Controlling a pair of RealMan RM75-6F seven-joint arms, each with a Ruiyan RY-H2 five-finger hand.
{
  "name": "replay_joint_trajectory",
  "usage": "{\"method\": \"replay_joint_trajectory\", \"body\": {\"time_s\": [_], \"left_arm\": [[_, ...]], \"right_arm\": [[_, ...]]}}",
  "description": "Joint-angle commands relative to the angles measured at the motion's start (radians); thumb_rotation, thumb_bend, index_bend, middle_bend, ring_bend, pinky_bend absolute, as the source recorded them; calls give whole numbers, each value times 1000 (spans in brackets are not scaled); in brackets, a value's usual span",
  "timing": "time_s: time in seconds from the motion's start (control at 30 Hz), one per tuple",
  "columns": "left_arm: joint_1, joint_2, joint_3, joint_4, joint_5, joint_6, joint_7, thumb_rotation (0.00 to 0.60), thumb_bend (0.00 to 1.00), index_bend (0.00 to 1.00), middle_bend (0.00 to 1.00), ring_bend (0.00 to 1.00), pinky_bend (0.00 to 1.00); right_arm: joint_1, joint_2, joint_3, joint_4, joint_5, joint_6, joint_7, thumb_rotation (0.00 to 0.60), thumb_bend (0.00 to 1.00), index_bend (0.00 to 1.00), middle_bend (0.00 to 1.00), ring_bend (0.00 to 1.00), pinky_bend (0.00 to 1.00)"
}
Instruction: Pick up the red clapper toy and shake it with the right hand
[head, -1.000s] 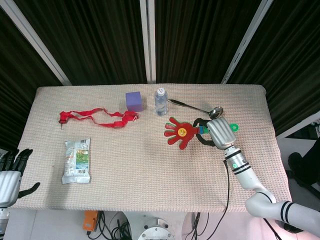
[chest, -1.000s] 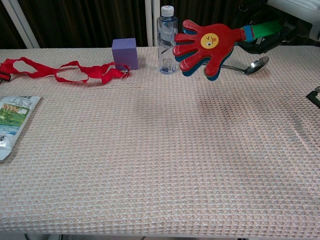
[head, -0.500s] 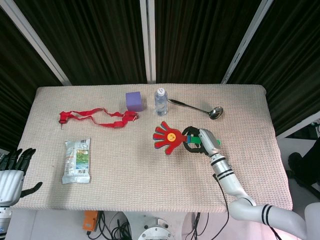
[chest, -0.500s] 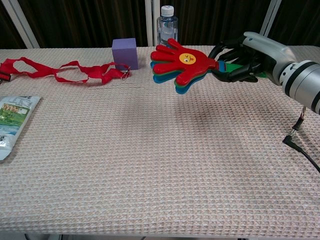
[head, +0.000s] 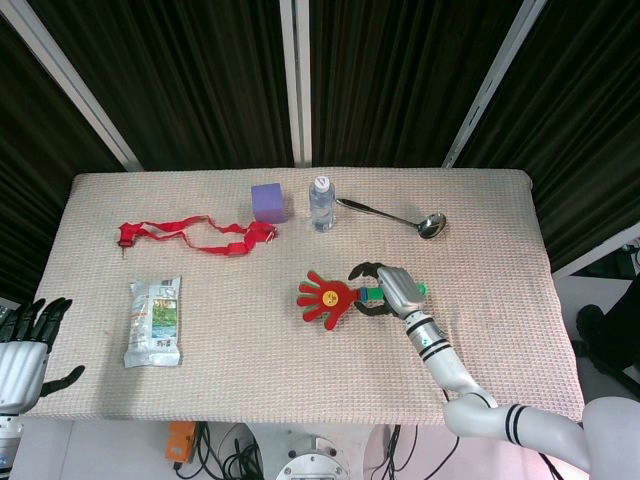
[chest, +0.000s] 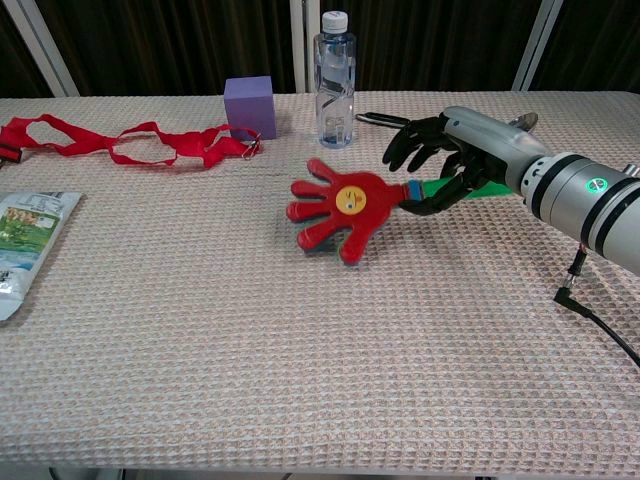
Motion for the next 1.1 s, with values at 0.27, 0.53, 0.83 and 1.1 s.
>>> {"method": "replay_joint_trajectory", "body": {"time_s": [0.27,0.53,0.83,1.1], "left_arm": [[1,-1,-1,1,3,6,-1,600,126,64,69,0,13],[6,6,2,-15,10,17,4,600,126,64,69,0,14],[8,-4,0,-12,35,42,4,600,125,61,66,0,14],[13,-19,4,4,16,30,6,600,125,59,62,0,14]], "right_arm": [[-48,120,-10,-157,20,116,-187,600,15,0,0,0,0],[-263,351,-154,-348,-88,419,-443,600,71,0,0,0,0],[-520,457,-279,-285,-149,672,-377,600,81,0,0,0,0],[-623,446,-285,-195,-165,742,-291,600,88,0,0,0,0]]}}
